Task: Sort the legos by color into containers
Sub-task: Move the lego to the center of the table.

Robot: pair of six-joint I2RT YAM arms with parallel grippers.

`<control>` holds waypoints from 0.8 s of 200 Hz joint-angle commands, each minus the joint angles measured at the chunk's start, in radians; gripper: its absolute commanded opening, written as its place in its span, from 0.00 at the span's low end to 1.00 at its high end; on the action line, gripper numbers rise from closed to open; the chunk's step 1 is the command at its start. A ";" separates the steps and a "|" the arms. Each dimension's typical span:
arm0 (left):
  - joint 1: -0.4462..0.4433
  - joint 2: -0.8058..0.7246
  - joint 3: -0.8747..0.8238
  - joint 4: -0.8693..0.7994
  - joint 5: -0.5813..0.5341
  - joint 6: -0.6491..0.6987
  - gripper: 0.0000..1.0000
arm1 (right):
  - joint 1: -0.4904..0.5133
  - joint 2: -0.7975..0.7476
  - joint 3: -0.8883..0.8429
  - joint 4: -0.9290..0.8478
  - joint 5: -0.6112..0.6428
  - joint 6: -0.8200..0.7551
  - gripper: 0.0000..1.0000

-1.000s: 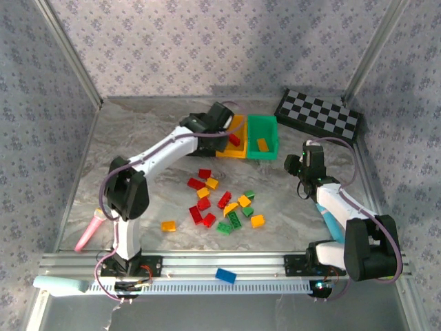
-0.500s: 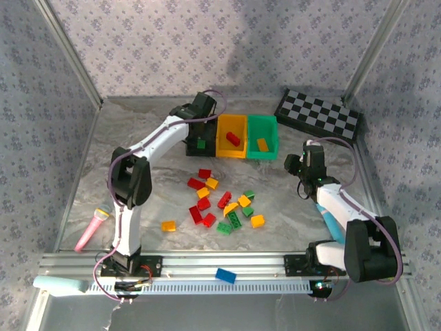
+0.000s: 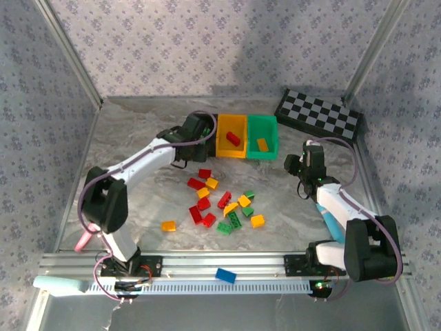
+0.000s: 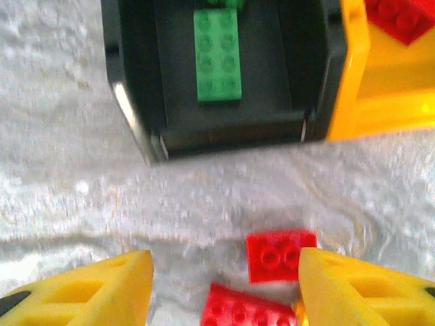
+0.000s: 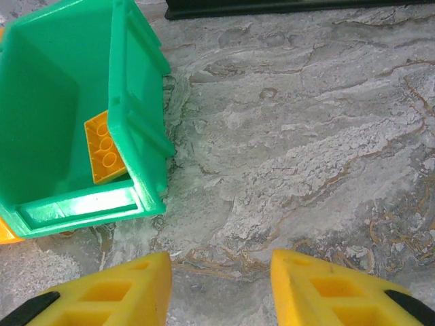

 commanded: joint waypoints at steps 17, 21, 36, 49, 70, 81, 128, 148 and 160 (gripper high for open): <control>-0.019 -0.101 -0.148 0.007 0.054 -0.167 0.59 | 0.003 0.018 0.010 -0.002 -0.007 0.003 0.44; -0.022 -0.106 -0.164 0.011 0.060 -0.178 0.59 | 0.005 0.018 0.009 -0.001 -0.006 0.003 0.45; -0.040 -0.117 -0.208 0.015 0.060 -0.228 0.59 | 0.009 0.020 0.011 -0.001 -0.002 0.000 0.45; -0.047 -0.116 -0.241 0.022 0.060 -0.281 0.60 | 0.011 0.021 0.010 -0.002 0.000 -0.001 0.45; -0.048 -0.105 -0.282 0.037 0.061 -0.360 0.60 | 0.013 0.021 0.013 -0.004 0.000 -0.002 0.45; -0.048 -0.106 -0.302 0.055 0.049 -0.404 0.60 | 0.015 0.021 0.013 -0.003 -0.001 -0.002 0.45; -0.052 -0.098 -0.330 0.124 0.037 -0.524 0.61 | 0.020 0.013 0.013 -0.010 0.001 -0.005 0.45; -0.052 -0.062 -0.313 0.111 0.034 -0.535 0.61 | 0.019 0.007 0.012 -0.014 0.008 -0.007 0.45; -0.051 -0.045 -0.302 0.107 0.040 -0.540 0.61 | 0.020 0.005 0.013 -0.017 0.002 -0.005 0.45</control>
